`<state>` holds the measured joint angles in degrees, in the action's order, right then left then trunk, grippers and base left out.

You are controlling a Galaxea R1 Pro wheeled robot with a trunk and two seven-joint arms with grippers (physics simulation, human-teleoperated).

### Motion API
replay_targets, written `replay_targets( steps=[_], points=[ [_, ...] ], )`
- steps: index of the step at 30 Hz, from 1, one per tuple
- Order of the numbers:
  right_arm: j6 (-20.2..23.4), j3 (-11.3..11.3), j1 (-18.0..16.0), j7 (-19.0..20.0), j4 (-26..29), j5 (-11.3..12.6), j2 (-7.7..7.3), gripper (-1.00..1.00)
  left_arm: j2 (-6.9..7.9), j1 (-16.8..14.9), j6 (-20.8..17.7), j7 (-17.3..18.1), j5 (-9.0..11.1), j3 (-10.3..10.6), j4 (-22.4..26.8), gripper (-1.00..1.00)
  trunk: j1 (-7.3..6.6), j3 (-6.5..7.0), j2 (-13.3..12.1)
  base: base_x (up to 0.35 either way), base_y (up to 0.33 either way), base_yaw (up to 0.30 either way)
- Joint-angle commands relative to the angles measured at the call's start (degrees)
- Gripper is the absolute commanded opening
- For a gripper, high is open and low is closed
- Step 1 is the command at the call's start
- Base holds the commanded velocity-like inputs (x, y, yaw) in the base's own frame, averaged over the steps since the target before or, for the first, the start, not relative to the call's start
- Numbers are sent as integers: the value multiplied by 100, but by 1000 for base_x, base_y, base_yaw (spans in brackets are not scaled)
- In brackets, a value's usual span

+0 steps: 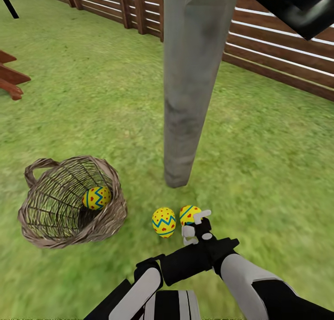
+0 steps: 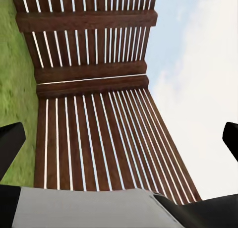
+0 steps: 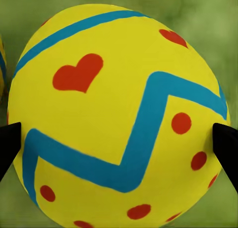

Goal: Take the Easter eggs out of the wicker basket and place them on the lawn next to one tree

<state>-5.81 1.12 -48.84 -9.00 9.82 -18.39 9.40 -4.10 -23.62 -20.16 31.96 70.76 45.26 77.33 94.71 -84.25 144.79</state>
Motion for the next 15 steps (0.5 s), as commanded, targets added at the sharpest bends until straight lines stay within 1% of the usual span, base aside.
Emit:
replay_targets(
  steps=[1, 4, 10, 15],
  points=[
    [-32, 11, -3, -32, -7, -24, 1, -100, 0, -3, -50, 4, 61, 1, -4, 100, 1, -26, 3, 0, 0, 0],
    [-315, 17, -3, -30, -9, -31, 1, -100, -1, -3, -50, 4, 60, 1, -6, 100, 9, -92, 7, 0, 0, 0],
    [-376, 20, -3, -25, -8, -33, 4, -100, 2, -3, -50, 4, 60, 1, -7, 100, 24, -225, 15, 0, 0, 0],
    [-386, 19, 0, -23, -6, -33, 2, -100, 5, -3, -50, 4, 66, 1, -14, 100, 24, -225, 15, 0, 0, 0]
  ],
)
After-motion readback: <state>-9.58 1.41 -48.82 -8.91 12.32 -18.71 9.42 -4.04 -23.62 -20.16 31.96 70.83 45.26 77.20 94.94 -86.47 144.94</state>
